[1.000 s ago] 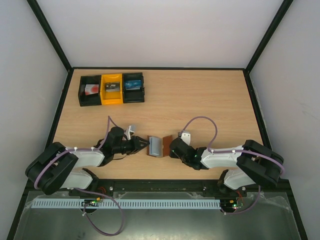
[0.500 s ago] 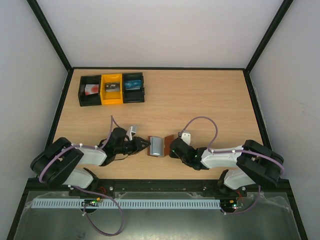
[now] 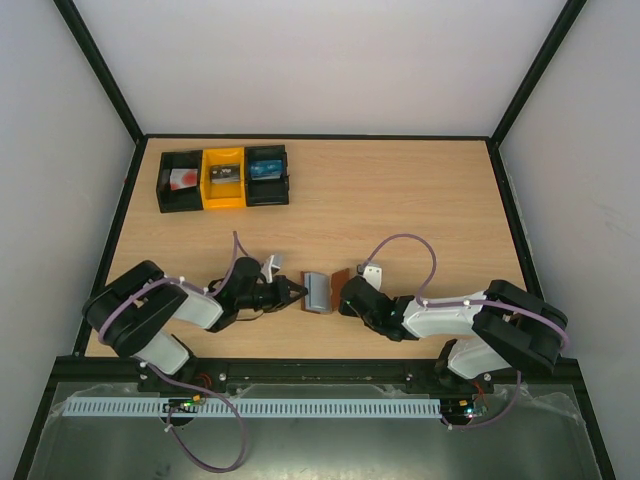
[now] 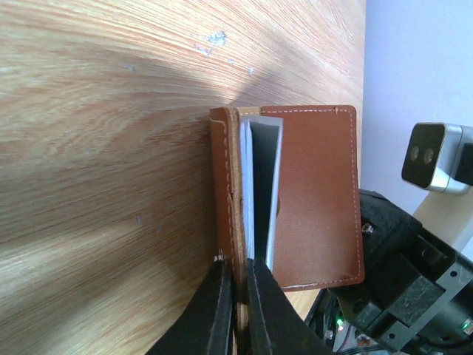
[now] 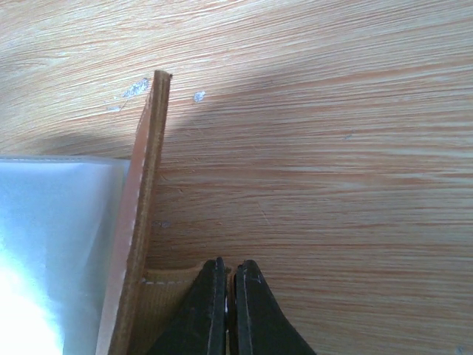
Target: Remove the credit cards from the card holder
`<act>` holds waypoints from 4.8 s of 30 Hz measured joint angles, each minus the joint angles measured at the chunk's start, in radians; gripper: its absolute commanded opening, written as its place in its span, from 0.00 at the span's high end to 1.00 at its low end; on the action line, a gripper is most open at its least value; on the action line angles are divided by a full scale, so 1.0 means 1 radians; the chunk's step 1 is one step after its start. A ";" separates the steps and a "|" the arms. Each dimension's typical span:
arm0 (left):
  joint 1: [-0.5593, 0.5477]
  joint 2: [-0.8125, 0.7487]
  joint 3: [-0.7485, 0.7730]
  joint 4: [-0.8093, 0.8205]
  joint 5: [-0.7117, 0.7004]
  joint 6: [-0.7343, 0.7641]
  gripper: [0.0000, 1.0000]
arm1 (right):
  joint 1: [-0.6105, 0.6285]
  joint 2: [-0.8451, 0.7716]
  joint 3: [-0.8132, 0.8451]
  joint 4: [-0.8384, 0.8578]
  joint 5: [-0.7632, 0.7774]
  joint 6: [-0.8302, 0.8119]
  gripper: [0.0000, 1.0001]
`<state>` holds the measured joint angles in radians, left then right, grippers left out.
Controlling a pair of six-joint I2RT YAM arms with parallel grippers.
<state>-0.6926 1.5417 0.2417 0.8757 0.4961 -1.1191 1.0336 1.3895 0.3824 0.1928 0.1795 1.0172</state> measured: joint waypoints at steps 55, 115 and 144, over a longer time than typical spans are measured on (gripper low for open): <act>-0.027 -0.335 0.038 -0.480 -0.158 0.132 0.97 | 0.013 0.138 0.311 -0.163 -0.225 -0.162 0.39; -0.027 -0.331 0.033 -0.472 -0.140 0.124 0.97 | 0.013 -0.113 0.276 -0.335 -0.077 -0.173 0.64; -0.044 -0.320 0.032 -0.454 -0.138 0.105 0.97 | 0.013 0.138 0.329 -0.008 -0.325 -0.047 0.72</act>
<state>-0.7364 1.2221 0.2737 0.4217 0.3584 -1.0138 1.0466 1.5276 0.7116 0.1848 -0.1459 0.9699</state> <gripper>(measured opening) 0.028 0.284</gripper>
